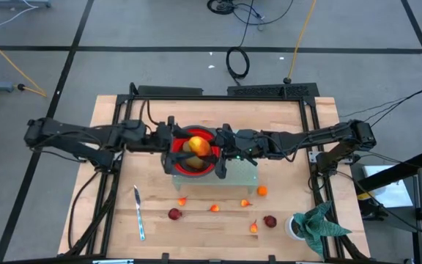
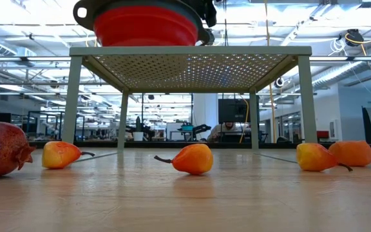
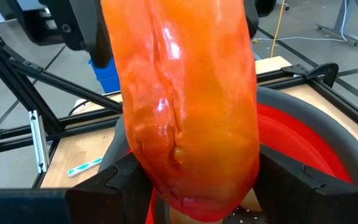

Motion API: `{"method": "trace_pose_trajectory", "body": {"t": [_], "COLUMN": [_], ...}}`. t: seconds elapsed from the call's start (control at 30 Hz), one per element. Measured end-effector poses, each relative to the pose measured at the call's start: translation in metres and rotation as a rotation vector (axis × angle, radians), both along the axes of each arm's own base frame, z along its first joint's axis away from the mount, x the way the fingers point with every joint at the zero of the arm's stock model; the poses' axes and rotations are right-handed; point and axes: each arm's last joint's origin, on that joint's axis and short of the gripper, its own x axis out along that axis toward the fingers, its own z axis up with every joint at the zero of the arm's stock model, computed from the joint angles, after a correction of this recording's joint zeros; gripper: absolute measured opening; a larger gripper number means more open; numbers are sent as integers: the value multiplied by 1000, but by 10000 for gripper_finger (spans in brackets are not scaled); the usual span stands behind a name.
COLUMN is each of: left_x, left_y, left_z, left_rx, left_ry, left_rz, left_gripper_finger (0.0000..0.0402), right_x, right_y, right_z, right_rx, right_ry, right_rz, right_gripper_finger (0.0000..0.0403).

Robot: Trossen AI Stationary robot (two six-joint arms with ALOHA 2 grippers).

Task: Pick & Place Fruit
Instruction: Put the mango fruit into the strainer

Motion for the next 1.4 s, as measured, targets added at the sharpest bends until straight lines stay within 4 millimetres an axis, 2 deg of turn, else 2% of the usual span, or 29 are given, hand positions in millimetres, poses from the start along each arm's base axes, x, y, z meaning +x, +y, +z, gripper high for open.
{"method": "trace_pose_trajectory", "body": {"t": [0.4,0.5,0.63,0.8,1.03,1.2,1.4], "left_x": [16,16,16,15,5,-10,-25], "left_y": [-3,-3,-3,-4,-3,-1,3], "left_z": [-8,-8,-8,-9,-3,7,11], "left_rx": [0,3,7,5,18,20,21], "left_ry": [-10,-11,-9,-3,-1,-25,4], "left_rz": [-21,-21,-26,-45,-35,-17,64], "left_gripper_finger": [293,268,207,202,202,201,202], "right_x": [0,0,0,0,0,-3,-21], "right_y": [0,0,0,1,1,6,15], "right_z": [1,1,1,0,0,3,18], "right_rx": [1,1,3,2,7,-4,-27], "right_ry": [-4,-5,-4,1,6,3,14], "right_rz": [3,4,5,8,2,18,54], "right_gripper_finger": [224,224,231,255,306,339,348]}}
